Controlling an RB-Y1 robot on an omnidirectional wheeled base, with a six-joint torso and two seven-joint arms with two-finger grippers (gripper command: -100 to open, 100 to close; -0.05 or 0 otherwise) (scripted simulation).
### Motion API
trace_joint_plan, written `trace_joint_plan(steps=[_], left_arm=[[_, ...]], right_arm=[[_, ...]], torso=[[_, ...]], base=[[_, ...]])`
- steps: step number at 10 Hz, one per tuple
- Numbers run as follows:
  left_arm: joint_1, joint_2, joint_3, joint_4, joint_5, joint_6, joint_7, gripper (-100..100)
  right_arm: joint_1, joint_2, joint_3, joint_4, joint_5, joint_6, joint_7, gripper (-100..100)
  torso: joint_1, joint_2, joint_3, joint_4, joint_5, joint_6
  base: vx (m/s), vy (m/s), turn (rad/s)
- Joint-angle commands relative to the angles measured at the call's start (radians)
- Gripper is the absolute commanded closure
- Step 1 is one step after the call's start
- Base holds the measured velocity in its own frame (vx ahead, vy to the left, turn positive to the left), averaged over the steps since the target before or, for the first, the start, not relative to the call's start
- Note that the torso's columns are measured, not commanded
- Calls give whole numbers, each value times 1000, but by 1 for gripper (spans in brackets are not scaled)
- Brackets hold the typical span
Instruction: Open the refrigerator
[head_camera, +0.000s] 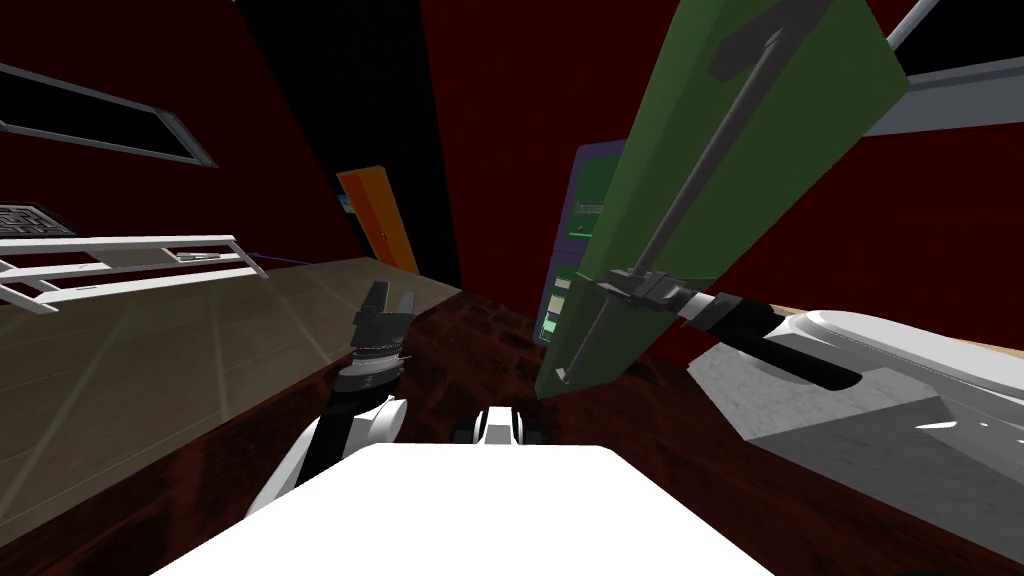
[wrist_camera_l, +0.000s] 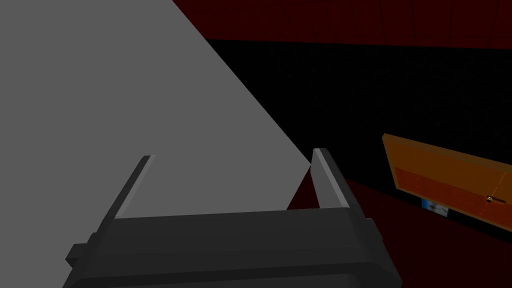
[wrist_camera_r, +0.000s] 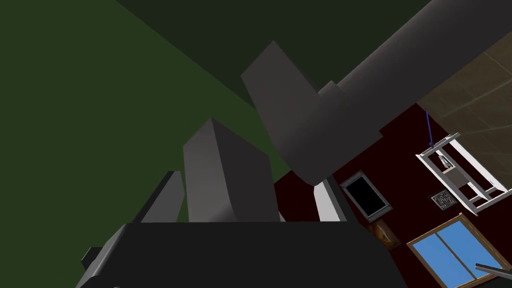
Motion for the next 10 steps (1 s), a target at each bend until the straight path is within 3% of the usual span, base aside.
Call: trace_joint_plan(steps=[1,4,10], left_arm=[[0,0,0,0,0,0,0,0],[0,0,0,0,0,0,0,0],[0,0,0,0,0,0,0,0]], right_arm=[[-8,4,4,-31,-8,-25,7,100],[-1,7,3,-76,-17,-56,11,100],[8,19,-2,-169,-47,-116,29,100]], torso=[[0,-2,-1,-1,0,-1],[10,-11,-7,-3,3,-3],[-4,-4,-2,-2,-2,2]], base=[[-166,-197,34],[-107,-110,-10],[-104,-227,35]])
